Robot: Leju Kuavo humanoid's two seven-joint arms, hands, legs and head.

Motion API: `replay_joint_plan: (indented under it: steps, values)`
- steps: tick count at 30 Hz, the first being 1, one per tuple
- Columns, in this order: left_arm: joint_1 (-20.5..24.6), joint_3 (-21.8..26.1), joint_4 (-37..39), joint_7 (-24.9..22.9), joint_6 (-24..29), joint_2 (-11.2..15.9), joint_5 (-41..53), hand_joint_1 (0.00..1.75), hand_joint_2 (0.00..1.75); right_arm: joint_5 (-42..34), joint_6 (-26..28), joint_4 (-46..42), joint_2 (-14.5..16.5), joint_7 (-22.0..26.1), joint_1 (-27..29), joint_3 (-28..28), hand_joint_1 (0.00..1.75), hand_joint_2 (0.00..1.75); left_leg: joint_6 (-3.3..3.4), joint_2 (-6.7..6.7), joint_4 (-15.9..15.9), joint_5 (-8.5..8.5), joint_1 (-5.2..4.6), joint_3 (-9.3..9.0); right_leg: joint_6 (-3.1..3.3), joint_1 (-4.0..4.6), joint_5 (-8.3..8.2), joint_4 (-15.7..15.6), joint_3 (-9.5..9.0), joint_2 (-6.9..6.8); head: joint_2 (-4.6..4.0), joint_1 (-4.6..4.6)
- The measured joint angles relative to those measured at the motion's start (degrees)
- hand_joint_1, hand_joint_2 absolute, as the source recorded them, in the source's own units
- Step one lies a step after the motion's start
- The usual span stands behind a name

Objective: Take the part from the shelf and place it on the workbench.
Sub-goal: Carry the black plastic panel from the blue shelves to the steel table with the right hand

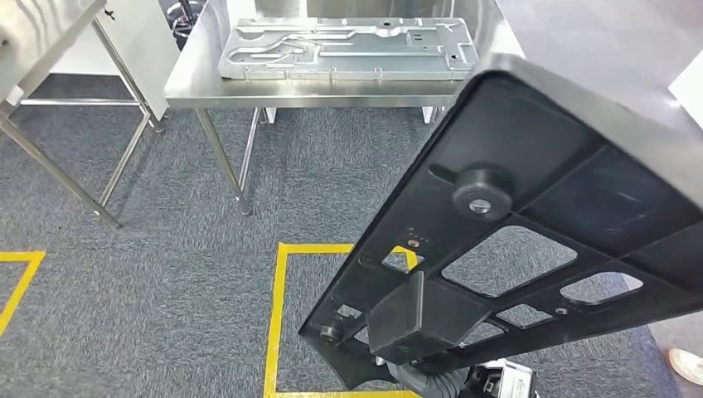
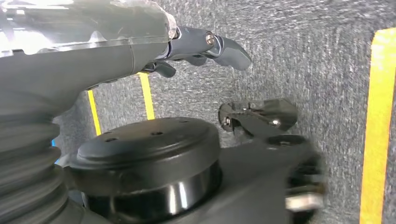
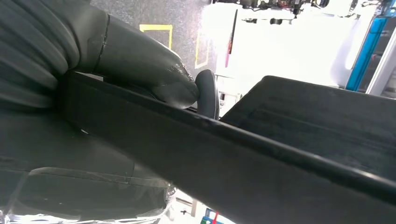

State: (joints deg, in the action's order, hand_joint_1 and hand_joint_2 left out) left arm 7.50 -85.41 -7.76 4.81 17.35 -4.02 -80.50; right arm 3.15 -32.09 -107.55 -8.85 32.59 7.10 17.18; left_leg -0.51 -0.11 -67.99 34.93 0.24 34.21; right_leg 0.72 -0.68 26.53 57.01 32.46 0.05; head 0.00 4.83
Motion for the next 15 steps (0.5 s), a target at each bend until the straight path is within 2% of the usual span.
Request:
replay_joint_plan:
  steps: [1, 2, 3, 4, 5, 6, 7, 8, 12, 13, 14, 15]
  values:
    - [-0.05, 0.01, 0.0, 0.06, 0.0, 0.0, -0.04, 0.0, 1.75, 0.01, 0.0, 0.03, 0.01, 0.0, 0.0, 0.0, 1.75, 1.75, -0.08, 0.0, -3.76, 1.09, 0.03, 2.33, 0.07, 0.04, 0.3, 0.01, -0.29, -0.01, 0.0, 0.0]
    - [-0.06, 0.02, 0.0, 0.14, 0.0, 0.0, -0.07, 0.0, 1.75, 0.01, 0.0, 0.05, 0.02, 0.0, 0.01, 0.0, 1.75, 1.75, -0.12, 0.01, -6.04, 1.14, 0.04, 4.02, 0.09, 0.06, 0.63, 0.03, -0.65, 0.01, 0.0, 0.0]
    - [-0.04, 0.03, 0.0, 0.21, -0.01, 0.01, -0.08, 0.0, 1.75, 0.02, 0.0, 0.08, 0.02, 0.0, 0.02, 0.0, 1.75, 1.75, -0.11, 0.01, -6.05, -0.07, 0.04, 4.66, 0.06, 0.08, 0.99, 0.04, -1.12, 0.06, 0.0, 0.0]
    - [-0.02, 0.03, 0.0, 0.26, -0.01, 0.01, -0.09, 0.0, 1.75, 0.02, 0.0, 0.08, 0.02, 0.0, 0.02, 0.0, 1.75, 1.75, -0.01, 0.01, -3.76, -2.43, 0.04, 4.16, -0.02, 0.08, 1.41, 0.06, -1.73, 0.11, 0.0, 0.0]
    - [-0.06, 0.02, 0.0, 0.26, -0.01, 0.02, -0.07, 0.0, 1.75, 0.02, 0.0, 0.08, 0.02, 0.0, 0.02, 0.0, 1.75, 1.75, 0.16, 0.01, 0.13, -5.34, 0.04, 2.86, -0.14, 0.08, 1.89, 0.06, -2.4, 0.17, 0.0, 0.0]
    - [-0.15, 0.02, 0.0, 0.25, 0.0, 0.02, -0.07, 0.0, 1.75, 0.02, 0.0, 0.1, 0.02, 0.0, 0.0, 0.0, 1.75, 1.75, 0.4, 0.0, 3.8, -7.46, -0.03, 1.45, -0.36, 0.16, 2.36, 0.1, -2.92, 0.21, 0.0, -0.01]
    - [-0.21, 0.02, 0.0, 0.23, 0.0, 0.02, -0.07, 0.0, 1.75, 0.02, 0.0, 0.11, 0.02, -0.01, -0.04, 0.0, 1.75, 1.75, 0.68, -0.01, 6.81, -8.68, -0.1, 0.3, -0.63, 0.24, 2.75, 0.22, -3.18, 0.27, 0.0, -0.01]
    - [-0.26, 0.02, 0.0, 0.24, 0.0, 0.02, -0.07, 0.0, 1.75, 0.02, -0.01, 0.13, 0.02, -0.01, -0.09, 0.01, 1.75, 1.75, 0.96, -0.04, 8.42, -9.0, -0.19, -0.27, -0.93, 0.29, 2.99, 0.29, -3.2, 0.31, 0.0, -0.01]
    - [-0.33, 0.02, 0.0, 0.26, -0.01, 0.01, -0.07, 0.0, 1.75, 0.01, -0.1, 0.15, 0.02, -0.02, -0.38, 0.03, 1.75, 1.75, 2.17, -0.2, 9.61, -8.3, -0.11, -0.92, -2.17, 0.3, 3.84, 0.82, -3.03, 0.24, 0.0, -0.02]
    - [-0.28, 0.02, 0.0, 0.27, -0.02, 0.0, -0.07, 0.0, 1.75, 0.01, -0.11, 0.14, 0.02, -0.01, -0.5, 0.03, 1.75, 1.75, 2.47, -0.18, 9.91, -8.23, 0.04, -1.31, -2.46, 0.28, 4.66, 2.49, -2.31, 0.2, 0.0, -0.02]
    - [-0.23, 0.02, 0.0, 0.26, -0.04, -0.01, -0.05, 0.0, 1.75, 0.0, -0.11, 0.14, 0.02, 0.0, -0.58, 0.02, 1.75, 1.75, 2.74, -0.15, 10.11, -8.08, 0.13, -1.69, -2.72, 0.2, 5.89, 5.42, -0.78, 0.16, 0.0, -0.02]
    - [-0.18, 0.02, 0.0, 0.25, -0.09, 0.0, -0.04, 0.0, 1.75, 0.0, -0.11, 0.19, 0.02, 0.0, -0.62, 0.02, 1.75, 1.75, 2.94, -0.13, 10.17, -7.84, 0.12, -1.97, -2.93, 0.14, 7.3, 9.38, 1.53, 0.15, 0.0, -0.02]
